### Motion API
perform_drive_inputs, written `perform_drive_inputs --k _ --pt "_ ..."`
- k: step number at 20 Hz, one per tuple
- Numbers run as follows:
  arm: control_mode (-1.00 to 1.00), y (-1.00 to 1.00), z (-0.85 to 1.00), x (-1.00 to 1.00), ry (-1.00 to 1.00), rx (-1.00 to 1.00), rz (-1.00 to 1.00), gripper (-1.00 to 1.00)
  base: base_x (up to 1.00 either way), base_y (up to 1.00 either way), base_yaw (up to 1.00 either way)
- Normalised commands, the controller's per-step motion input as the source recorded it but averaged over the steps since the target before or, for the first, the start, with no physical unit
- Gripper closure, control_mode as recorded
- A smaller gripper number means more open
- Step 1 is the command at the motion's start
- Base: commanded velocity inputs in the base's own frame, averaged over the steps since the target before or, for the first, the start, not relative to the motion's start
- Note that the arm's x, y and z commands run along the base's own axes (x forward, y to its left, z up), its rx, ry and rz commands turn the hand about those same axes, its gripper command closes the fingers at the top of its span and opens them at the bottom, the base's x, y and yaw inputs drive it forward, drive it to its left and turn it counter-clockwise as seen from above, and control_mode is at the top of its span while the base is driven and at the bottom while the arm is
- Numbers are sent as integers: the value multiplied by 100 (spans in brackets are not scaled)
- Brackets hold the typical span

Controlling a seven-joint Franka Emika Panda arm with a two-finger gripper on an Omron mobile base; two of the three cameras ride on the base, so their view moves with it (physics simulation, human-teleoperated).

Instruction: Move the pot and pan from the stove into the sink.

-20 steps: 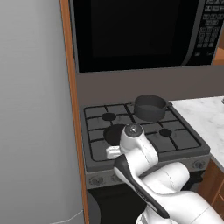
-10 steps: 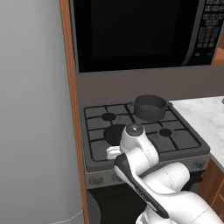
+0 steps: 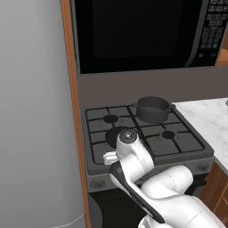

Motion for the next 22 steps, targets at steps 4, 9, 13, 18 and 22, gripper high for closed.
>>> perform_drive_inputs --k 4,9,13,18,22 --pt "-100 -33 -56 24 -9 0 3 -100 0 0 0" --pt "-100 -65 -69 10 -8 1 5 -100 0 0 0" --pt "-100 -74 -60 9 -7 1 4 -100 0 0 0" --pt "-100 -15 -16 1 -3 1 2 -100 0 0 0" --pt "-100 -6 -28 0 0 0 1 -100 0 0 0"
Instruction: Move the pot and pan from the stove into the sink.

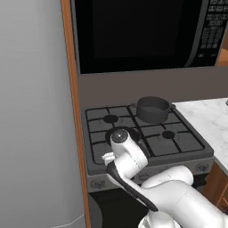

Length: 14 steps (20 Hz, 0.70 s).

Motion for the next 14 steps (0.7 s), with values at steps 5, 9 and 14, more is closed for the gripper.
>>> perform_drive_inputs --k 5,9,14 --pt "-100 -29 -75 -3 -1 0 4 -100 0 0 0" --pt "-100 -48 -92 -3 0 0 5 -100 0 0 0" --pt "-100 -92 -98 -1 -1 5 8 -100 0 0 0"
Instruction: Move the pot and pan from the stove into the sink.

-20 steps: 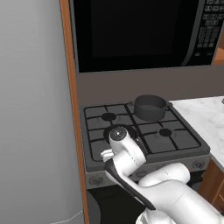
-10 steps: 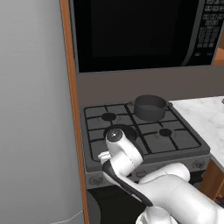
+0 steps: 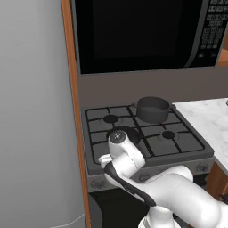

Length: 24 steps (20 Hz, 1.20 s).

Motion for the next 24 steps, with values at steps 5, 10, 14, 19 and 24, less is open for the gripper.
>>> perform_drive_inputs --k 5,10,14,19,24 --pt "-100 -81 -71 0 -2 0 9 -100 0 0 0" --pt "-100 -11 -12 0 0 0 1 100 0 0 0" --pt "-100 0 0 0 0 0 0 100 0 0 0" --pt "-100 -1 1 0 0 0 0 100 0 0 0" --pt "-100 -1 48 2 0 4 -9 100 0 0 0"
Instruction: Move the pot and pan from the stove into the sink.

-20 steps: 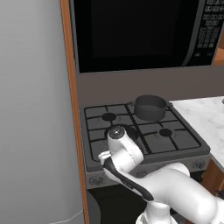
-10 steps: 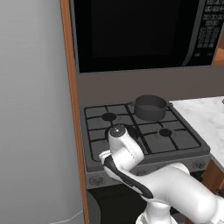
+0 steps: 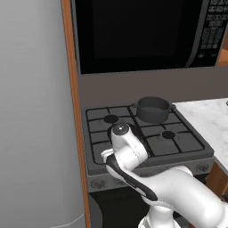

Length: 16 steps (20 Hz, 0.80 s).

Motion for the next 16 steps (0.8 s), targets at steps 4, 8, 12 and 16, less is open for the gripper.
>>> perform_drive_inputs --k 4,8,12,16 --pt "-100 -4 91 0 1 8 -8 100 0 0 0" --pt "-100 -21 93 -20 6 10 -6 100 0 0 0" --pt "-100 -27 84 -56 7 7 -3 100 0 0 0" --pt "-100 -22 72 -79 2 2 0 100 0 0 0"
